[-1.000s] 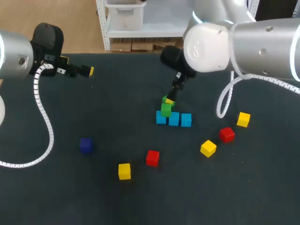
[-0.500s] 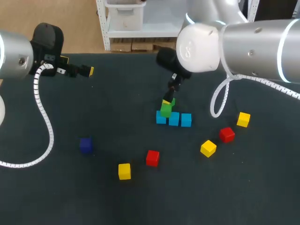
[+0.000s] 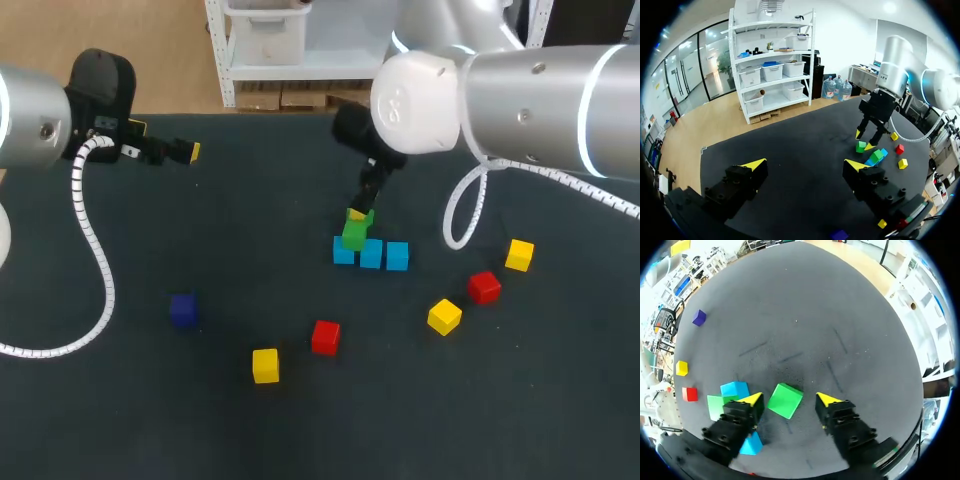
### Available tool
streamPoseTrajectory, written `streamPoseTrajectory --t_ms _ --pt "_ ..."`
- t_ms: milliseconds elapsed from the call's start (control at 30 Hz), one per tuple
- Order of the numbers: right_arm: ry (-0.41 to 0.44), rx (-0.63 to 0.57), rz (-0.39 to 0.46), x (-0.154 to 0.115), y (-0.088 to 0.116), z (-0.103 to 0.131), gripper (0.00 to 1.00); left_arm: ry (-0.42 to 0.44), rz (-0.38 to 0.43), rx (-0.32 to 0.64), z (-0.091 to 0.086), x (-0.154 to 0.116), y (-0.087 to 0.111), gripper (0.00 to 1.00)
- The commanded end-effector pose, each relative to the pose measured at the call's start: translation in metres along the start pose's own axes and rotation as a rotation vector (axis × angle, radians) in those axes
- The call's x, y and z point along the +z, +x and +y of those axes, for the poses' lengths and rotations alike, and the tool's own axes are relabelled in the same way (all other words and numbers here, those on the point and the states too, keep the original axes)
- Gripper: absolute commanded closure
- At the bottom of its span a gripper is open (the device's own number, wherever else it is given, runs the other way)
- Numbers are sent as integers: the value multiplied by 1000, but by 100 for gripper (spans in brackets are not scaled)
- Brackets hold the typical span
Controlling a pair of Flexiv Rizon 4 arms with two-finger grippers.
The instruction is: Place the blue cubes, place green cubes on the blue cubes, place the yellow cubes on the green cubes, then place the red cubes on the yellow cubes, and place purple cube on the red cubes.
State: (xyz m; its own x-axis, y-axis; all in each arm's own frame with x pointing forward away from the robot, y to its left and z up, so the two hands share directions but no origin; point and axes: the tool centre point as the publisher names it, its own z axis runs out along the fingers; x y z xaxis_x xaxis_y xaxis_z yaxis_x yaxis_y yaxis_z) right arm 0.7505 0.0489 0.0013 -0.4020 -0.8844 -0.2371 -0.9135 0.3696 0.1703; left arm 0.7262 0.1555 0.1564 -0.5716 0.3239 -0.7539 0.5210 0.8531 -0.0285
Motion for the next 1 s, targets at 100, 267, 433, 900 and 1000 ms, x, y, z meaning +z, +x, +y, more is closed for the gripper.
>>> streamPoseTrajectory --t_ms 100,267,433,900,1000 --pt "-8 4 17 3 -2 -4 71 12 -4 2 3 0 1 0" --pt "-1 8 16 1 -1 -6 100 12 -4 2 3 0 1 0" --pt "18 7 11 -4 1 -10 100 12 -4 2 3 0 1 0" --pt "61 -86 15 -51 28 -16 100 12 -4 2 3 0 1 0" --pt "46 -104 7 -60 38 -8 100 12 -4 2 3 0 1 0"
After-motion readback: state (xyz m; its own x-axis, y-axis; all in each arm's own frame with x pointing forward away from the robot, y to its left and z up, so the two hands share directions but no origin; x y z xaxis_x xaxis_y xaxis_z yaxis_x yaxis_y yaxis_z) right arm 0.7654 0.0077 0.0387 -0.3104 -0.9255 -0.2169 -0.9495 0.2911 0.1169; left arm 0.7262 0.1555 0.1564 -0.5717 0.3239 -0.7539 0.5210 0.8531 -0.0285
